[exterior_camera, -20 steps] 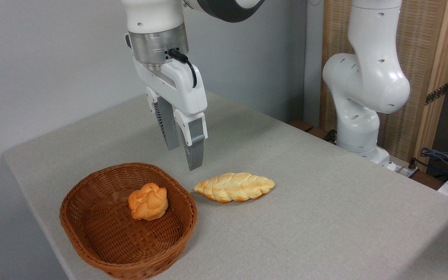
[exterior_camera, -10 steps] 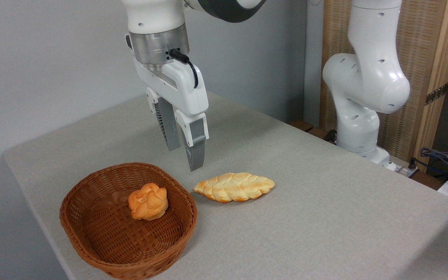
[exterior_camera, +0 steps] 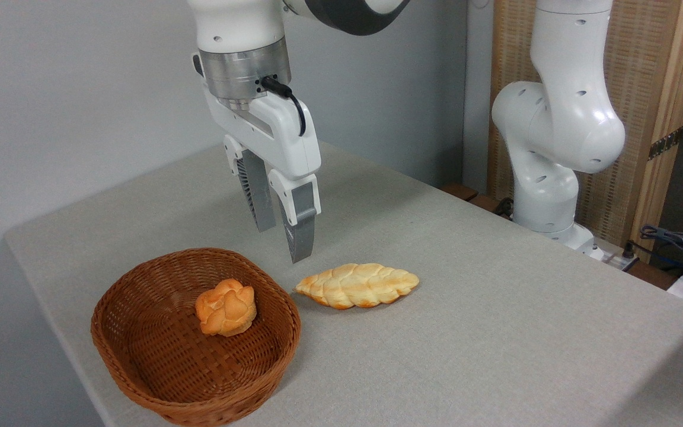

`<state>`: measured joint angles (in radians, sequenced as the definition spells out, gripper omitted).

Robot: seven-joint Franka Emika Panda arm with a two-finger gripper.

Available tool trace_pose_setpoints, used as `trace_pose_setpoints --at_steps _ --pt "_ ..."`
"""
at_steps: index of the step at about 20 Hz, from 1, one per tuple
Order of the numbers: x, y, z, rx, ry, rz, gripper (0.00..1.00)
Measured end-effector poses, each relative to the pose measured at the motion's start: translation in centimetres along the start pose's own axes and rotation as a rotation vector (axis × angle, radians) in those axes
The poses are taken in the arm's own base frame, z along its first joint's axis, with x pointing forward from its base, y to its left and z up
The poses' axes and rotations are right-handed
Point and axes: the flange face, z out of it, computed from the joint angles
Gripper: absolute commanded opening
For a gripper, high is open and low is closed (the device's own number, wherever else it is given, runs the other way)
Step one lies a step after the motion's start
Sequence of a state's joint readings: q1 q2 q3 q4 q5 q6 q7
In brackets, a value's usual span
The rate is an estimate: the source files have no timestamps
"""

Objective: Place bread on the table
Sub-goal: 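Lower the gripper into the wicker basket and grasp the orange bun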

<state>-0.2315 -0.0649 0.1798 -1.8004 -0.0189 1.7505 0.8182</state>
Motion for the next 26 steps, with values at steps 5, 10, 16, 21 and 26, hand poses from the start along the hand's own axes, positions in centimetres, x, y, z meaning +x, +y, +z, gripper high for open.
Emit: trace_pose_setpoints --at_steps 5,10,16,21,26 --pt "1.4 -0.2 0.4 0.017 0.075 -0.002 1.0" --pt "3.4 -0.4 2.6 -0.021 0.126 -0.014 1.0" --pt "6.9 0.5 6.5 -0.014 0.122 0.026 1.0" --pt "8.5 1.1 9.1 -0.028 0.096 0.048 1.0" --pt "9.0 1.1 10.8 -0.025 0.061 0.064 1.0"
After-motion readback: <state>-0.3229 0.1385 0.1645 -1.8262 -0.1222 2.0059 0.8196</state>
